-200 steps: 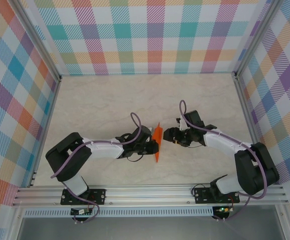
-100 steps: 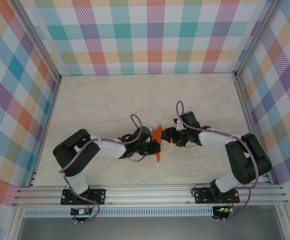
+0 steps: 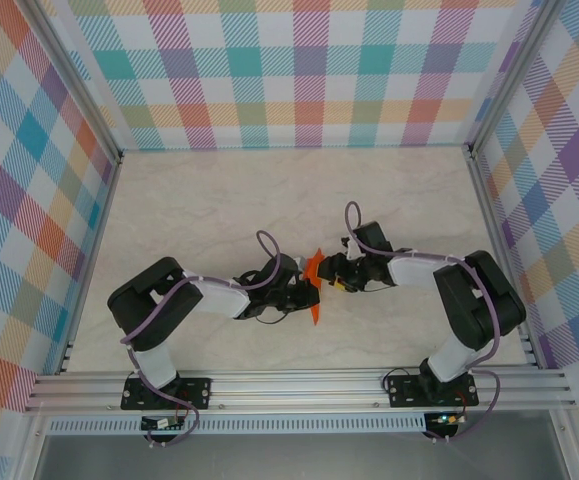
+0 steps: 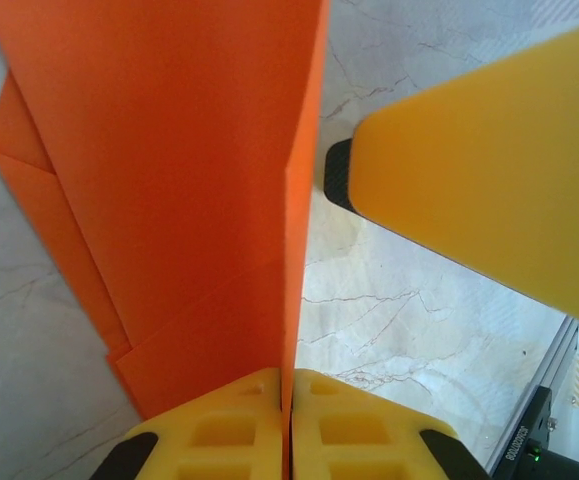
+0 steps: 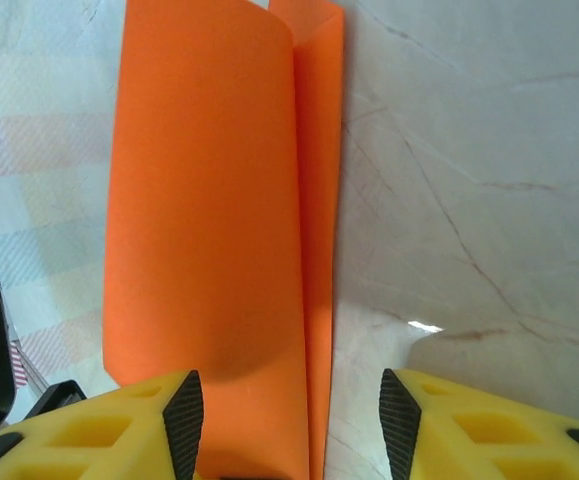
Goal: Fold a paper plane with a square sheet of paper (fold left side to right side)
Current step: Fold the wing for the fifth time at the center of the table.
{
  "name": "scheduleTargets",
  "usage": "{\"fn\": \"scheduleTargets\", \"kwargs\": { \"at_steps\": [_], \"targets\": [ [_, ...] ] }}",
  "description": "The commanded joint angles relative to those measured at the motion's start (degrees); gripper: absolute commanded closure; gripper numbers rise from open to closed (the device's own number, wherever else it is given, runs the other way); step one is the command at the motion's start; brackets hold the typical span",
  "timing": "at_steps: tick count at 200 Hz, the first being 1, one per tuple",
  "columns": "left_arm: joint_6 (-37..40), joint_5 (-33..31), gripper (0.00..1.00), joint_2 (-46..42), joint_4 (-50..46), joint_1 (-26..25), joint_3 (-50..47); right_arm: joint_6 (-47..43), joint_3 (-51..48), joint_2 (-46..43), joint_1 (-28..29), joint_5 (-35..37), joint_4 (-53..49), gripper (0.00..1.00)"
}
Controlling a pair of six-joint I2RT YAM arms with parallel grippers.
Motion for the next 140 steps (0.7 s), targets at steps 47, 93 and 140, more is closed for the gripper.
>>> {"fn": "scheduleTargets", "kwargs": {
  "at_steps": [47, 93, 140],
  "targets": [
    [-0.9, 0.6, 0.92, 1.0, 1.7, 0.8, -1.0, 0.3, 6.0, 5.4, 1.3, 0.5, -3.4, 0.54],
    [-0.8, 0.5, 0.84, 0.6, 1.4, 0.9, -1.1, -0.2, 8.6, 7.0, 2.1, 3.7, -11.6, 0.57],
    [-0.5, 0.5, 0.78, -0.9, 1.5, 0.9, -1.4, -0.3, 9.6, 8.7, 2.4, 5.3, -14.4, 0.57]
  ]
}}
